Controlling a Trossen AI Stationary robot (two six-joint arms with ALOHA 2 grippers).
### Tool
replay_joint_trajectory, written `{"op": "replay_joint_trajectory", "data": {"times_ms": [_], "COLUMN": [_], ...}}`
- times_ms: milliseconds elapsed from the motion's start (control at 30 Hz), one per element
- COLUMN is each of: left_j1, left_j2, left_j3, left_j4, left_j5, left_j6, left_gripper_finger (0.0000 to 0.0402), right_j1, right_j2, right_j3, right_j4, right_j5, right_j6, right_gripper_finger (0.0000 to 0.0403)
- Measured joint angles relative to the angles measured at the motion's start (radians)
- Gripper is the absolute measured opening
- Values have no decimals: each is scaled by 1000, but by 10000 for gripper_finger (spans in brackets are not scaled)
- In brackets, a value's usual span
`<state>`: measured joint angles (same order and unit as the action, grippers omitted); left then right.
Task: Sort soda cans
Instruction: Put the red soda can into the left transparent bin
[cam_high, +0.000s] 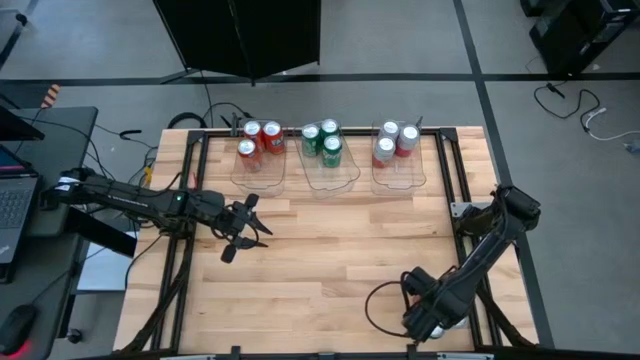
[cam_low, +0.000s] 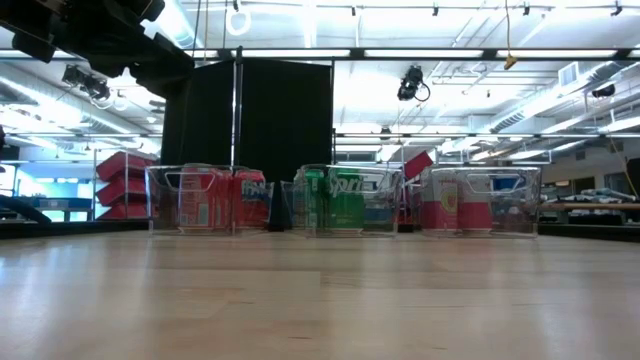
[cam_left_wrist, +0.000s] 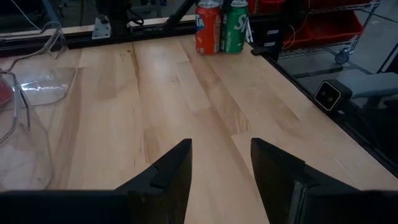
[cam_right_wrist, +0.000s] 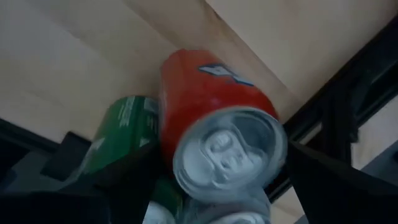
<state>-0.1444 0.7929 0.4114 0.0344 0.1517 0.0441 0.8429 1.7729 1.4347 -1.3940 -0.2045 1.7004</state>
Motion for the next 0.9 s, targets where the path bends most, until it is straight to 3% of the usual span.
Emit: {"op": "replay_joint_trajectory", "data": {"times_ms": [200, 367, 500, 667, 900], "left_j1": [0, 0, 0, 16, 19], "left_j2": [0, 0, 0, 0, 0], "left_j3": [0, 0, 0, -1, -1], "left_j4": [8, 26, -2, -56, -86], "left_j5": [-1, -6, -9, -13, -15], "left_j6": [-30, -62, -71, -66, -15], "left_gripper_finger": [163, 163, 163, 159, 114], "right_j1": [-7, -38, -92, -230, -510], "right_j2": [-5, -6, -2, 5, 5], "right_j3": [-68, -83, -62, -22, 30], "right_j4": [93, 86, 56, 17, 64], "right_j5": [-16, -28, 31, 163, 238], "right_j6": [-45, -89, -200, -398, -800], "right_gripper_finger": [315, 268, 269, 269, 269]}}
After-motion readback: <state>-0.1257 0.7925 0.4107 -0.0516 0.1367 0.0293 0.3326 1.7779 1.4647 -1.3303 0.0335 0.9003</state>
